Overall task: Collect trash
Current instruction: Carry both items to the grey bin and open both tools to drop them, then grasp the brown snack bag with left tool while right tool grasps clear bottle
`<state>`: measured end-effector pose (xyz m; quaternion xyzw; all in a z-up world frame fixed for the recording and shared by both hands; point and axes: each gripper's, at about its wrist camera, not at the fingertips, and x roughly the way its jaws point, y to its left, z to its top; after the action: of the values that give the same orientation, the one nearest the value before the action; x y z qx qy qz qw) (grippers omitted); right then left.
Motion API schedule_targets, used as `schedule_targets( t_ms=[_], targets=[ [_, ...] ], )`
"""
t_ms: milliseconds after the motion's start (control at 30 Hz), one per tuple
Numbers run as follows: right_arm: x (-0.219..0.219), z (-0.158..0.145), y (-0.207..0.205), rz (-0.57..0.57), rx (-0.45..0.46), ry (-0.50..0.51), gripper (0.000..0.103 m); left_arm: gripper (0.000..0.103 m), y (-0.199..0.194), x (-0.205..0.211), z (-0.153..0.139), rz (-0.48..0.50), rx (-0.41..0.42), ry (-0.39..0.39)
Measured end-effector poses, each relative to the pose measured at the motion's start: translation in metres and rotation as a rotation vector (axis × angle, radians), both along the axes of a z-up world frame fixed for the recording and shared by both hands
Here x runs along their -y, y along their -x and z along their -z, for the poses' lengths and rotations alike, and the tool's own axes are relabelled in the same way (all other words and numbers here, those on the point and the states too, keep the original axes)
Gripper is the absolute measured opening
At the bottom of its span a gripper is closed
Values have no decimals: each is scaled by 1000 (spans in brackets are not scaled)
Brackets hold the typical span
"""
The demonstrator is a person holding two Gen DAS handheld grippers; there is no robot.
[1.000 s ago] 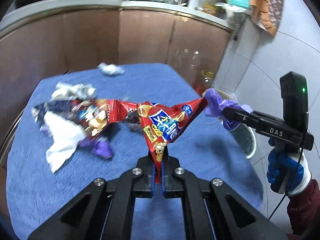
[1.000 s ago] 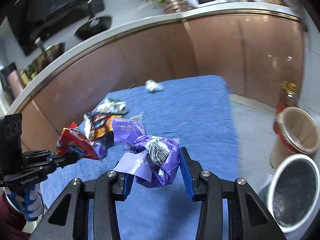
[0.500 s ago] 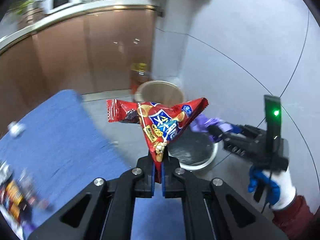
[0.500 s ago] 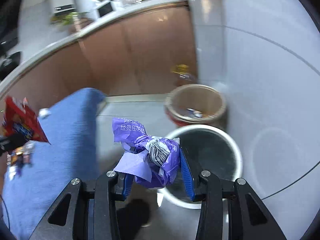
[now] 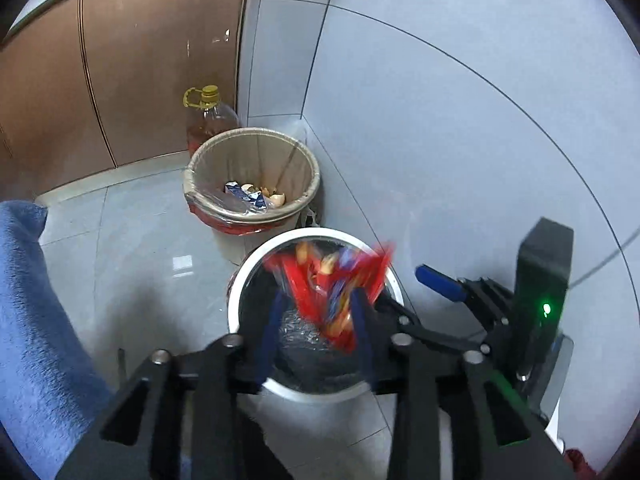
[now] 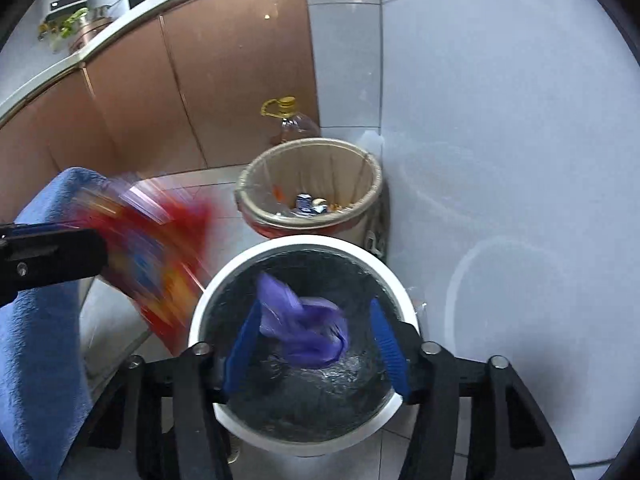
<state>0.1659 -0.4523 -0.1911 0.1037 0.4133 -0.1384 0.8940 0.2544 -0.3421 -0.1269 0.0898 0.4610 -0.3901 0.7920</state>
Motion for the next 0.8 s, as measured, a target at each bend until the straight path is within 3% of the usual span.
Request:
schedule_targets(
  t_ms=[200, 367, 567, 800],
  targets=[
    [2, -4, 10, 34, -1, 9, 59, 42, 4, -23, -12, -24, 21, 38],
    [-9, -29, 16, 41, 50, 6, 61, 42, 12, -57, -40, -66, 80, 67],
    [-51, -87, 32, -33, 166, 14, 64, 42, 34, -121, -85, -162, 174, 137],
    [-126, -168, 58, -190, 318, 31, 68, 43, 69, -229, -135, -289, 281, 161]
  ],
)
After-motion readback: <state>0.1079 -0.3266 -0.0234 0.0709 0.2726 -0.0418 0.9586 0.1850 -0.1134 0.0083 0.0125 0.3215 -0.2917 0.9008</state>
